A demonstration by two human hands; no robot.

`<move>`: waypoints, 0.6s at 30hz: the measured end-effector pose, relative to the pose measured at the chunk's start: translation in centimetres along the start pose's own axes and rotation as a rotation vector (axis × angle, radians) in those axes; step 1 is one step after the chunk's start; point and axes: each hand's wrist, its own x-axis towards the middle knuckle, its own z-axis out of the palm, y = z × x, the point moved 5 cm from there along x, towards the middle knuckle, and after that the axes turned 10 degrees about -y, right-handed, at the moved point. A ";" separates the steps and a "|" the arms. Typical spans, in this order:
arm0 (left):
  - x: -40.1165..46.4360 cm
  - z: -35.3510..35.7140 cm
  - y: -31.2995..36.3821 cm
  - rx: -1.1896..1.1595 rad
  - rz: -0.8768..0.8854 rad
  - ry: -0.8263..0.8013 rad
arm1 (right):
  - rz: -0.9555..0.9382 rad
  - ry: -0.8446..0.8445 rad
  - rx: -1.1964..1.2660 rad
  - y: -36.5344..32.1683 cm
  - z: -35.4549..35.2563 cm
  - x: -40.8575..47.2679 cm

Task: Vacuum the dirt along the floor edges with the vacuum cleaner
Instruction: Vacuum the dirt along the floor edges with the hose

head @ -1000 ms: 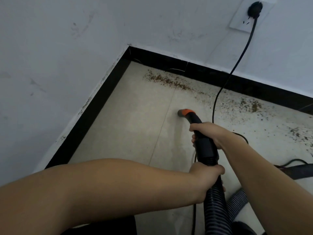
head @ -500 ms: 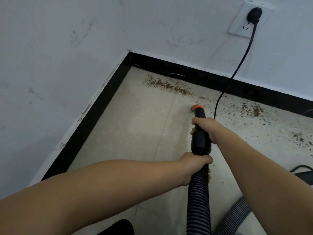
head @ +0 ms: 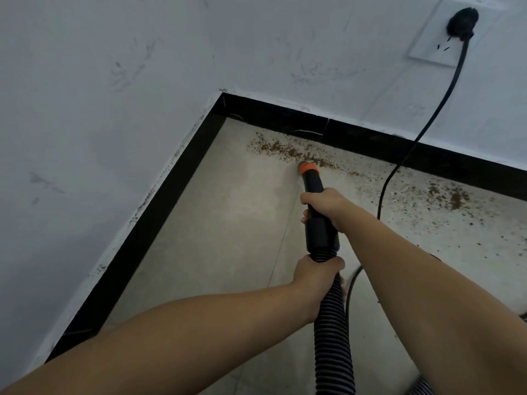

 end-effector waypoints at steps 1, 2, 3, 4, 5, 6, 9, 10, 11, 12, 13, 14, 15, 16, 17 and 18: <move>0.0 -0.5 0.3 -0.015 0.011 0.013 | -0.005 -0.021 -0.014 -0.5 0.7 0.3; 0.0 -0.9 0.6 -0.030 0.020 0.021 | -0.009 -0.039 -0.025 -1.1 1.4 0.6; 0.0 -1.3 0.9 -0.047 0.029 0.027 | -0.014 -0.055 -0.037 -1.5 2.1 0.9; 0.0 -1.7 1.2 -0.060 0.036 0.032 | -0.017 -0.068 -0.048 -2.0 2.7 1.2; 0.0 -2.1 1.5 -0.071 0.044 0.035 | -0.021 -0.080 -0.058 -2.3 3.3 1.5; -0.1 -2.4 1.7 -0.079 0.052 0.039 | -0.024 -0.088 -0.066 -2.5 3.7 1.7; -0.3 -3.0 1.7 -0.082 0.055 0.044 | -0.019 -0.089 -0.076 -2.5 4.5 2.0; -0.4 -2.9 1.5 -0.081 0.047 0.041 | -0.015 -0.089 -0.077 -2.3 4.5 1.9; -0.5 -2.7 1.2 -0.079 0.035 0.035 | -0.010 -0.090 -0.077 -2.1 4.4 1.6; -0.6 -2.4 1.0 -0.074 0.021 0.026 | -0.006 -0.090 -0.077 -1.8 4.1 1.4; -0.7 -2.0 0.7 -0.064 0.008 0.019 | -0.002 -0.086 -0.078 -1.5 3.7 1.0; -0.7 -1.6 0.5 -0.050 -0.003 0.012 | 0.001 -0.077 -0.078 -1.3 3.2 0.7; -0.8 -1.1 0.3 -0.036 -0.012 0.001 | 0.004 -0.065 -0.076 -1.0 2.6 0.3; -0.9 -0.5 0.1 -0.024 -0.023 -0.013 | 0.006 -0.050 -0.072 -0.7 1.8 -0.1; -1.0 0.0 -0.1 -0.012 -0.038 -0.031 | 0.010 -0.033 -0.063 -0.3 1.0 -0.6; -1.1 0.6 -0.2 0.003 -0.054 -0.052 | 0.017 -0.014 -0.051 0.1 0.2 -1.0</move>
